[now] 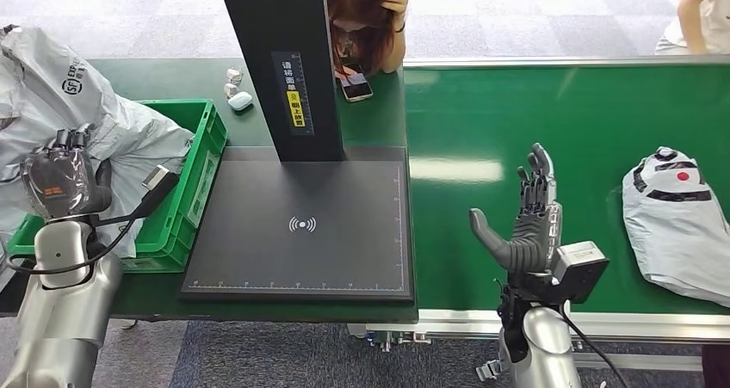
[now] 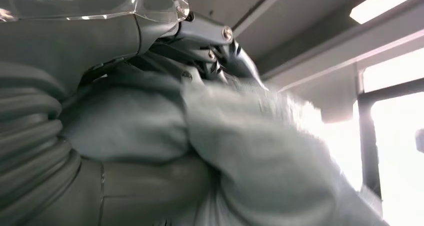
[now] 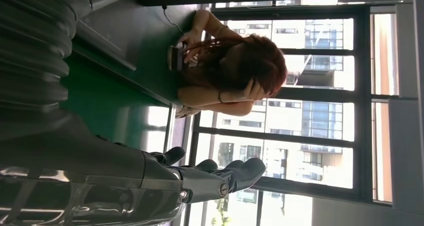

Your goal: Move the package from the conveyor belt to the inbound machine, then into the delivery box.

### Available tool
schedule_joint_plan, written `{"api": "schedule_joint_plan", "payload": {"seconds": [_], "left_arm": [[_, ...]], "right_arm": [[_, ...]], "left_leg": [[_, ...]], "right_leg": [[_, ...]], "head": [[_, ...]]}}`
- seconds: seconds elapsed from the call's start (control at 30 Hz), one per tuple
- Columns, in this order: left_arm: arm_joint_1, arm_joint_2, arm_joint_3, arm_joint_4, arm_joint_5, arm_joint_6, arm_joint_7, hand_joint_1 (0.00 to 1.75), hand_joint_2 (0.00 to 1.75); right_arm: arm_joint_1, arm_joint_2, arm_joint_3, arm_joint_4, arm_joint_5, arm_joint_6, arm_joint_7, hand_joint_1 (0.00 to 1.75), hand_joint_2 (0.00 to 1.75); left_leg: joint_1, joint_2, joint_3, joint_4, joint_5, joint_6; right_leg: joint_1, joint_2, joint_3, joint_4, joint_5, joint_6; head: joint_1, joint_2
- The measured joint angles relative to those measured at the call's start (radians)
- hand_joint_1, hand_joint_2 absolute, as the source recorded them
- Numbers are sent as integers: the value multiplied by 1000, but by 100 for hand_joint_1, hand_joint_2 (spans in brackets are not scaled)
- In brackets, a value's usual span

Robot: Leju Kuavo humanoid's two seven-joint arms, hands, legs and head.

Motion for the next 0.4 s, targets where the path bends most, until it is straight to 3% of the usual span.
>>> {"api": "schedule_joint_plan", "payload": {"seconds": [0.07,0.1,0.17,0.23,0.4], "left_arm": [[19,-25,13,-63,43,0,-107,0,175],[24,-45,33,-95,77,0,-204,0,175],[30,-100,100,-149,141,0,-415,0,87],[34,-156,173,-190,198,0,-552,0,0],[66,-239,229,-269,355,0,-611,0,0]], "right_arm": [[2,0,3,4,-1,-5,-3,0,175],[4,0,5,5,-1,-8,-4,0,175],[8,0,7,5,-1,-11,-6,0,175],[13,0,10,5,-1,-12,-7,0,175],[19,-3,13,5,-2,-12,-10,0,175]], "left_leg": [[0,0,0,0,0,0],[0,-1,0,0,0,0],[0,-1,0,0,0,0],[-1,0,0,0,-1,0],[0,0,0,0,-1,-1]], "right_leg": [[0,0,0,0,0,0],[0,-1,0,0,0,1],[0,-1,0,0,-1,1],[0,0,0,0,0,1],[-1,0,0,0,-1,1]], "head": [[0,0],[0,0],[0,0],[0,0],[0,0]]}}
